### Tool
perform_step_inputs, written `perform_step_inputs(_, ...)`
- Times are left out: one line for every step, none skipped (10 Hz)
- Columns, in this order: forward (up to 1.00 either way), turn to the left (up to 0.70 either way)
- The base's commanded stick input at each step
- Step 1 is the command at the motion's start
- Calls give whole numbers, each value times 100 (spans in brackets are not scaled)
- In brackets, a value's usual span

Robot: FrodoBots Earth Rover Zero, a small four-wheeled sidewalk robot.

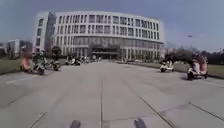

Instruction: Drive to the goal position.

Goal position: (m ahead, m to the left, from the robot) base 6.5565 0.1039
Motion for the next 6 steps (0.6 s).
perform_step_inputs(85,1)
perform_step_inputs(85,1)
perform_step_inputs(85,1)
perform_step_inputs(85,1)
perform_step_inputs(85,1)
perform_step_inputs(85,1)
